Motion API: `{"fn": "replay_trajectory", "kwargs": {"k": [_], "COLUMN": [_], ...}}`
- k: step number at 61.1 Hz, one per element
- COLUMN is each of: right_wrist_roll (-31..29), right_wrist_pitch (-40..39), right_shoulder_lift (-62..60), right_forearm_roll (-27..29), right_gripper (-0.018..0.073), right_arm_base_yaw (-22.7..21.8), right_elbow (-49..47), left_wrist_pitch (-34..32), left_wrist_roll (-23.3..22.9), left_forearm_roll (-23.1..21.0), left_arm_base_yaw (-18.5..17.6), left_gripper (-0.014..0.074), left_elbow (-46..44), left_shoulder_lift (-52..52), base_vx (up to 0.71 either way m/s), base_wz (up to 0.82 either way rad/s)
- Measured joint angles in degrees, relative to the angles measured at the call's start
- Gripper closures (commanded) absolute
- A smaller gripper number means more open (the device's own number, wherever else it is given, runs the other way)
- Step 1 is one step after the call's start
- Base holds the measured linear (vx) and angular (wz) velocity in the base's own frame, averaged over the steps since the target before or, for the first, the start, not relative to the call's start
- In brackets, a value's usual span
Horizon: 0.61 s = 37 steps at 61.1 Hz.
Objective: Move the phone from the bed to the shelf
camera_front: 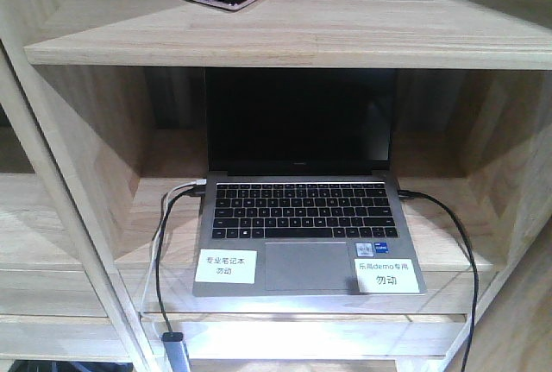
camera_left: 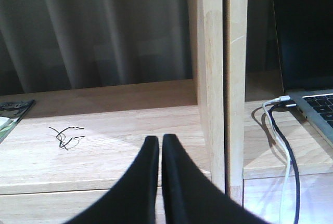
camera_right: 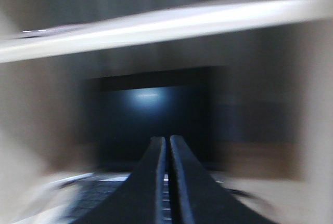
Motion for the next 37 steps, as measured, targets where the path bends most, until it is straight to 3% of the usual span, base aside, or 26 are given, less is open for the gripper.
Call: {"fn": "replay_trajectory", "kwargs": {"k": [5, 16, 28, 37], "right_wrist_roll": [-2.09, -4.10, -4.10, -4.10], "right_wrist_pitch": [2.64, 2.69, -2.54, -5.48], "right_shoulder_lift": [-1.96, -7.35, -12.75, -13.32], "right_forearm_roll": [0.00, 0.60, 1.17, 0.64], "right_gripper": [0.0564, 0.0564, 0.0564, 0.0564], "right_arm_base_yaw": [-4.30, -9.38, -10.03, -10.03], "right_elbow": [0.07, 5.64, 17.41, 20.72], "left_wrist_pitch": [0.00, 0.00, 0.00, 0.00], "left_wrist_roll": [0.00, 0.00, 0.00, 0.00], "left_forearm_roll": [0.00, 0.00, 0.00, 0.00], "left_arm_base_yaw": [0.00, 0.00, 0.00, 0.00], "left_gripper": [0.0595, 0.0595, 0.0595, 0.0595], "left_elbow": [0.00, 0.00, 0.00, 0.00], "left_shoulder_lift": [0.00, 0.00, 0.00, 0.00], "base_vx": [0.00, 0.00, 0.00, 0.00], "base_wz": [0.00, 0.00, 0.00, 0.00]}}
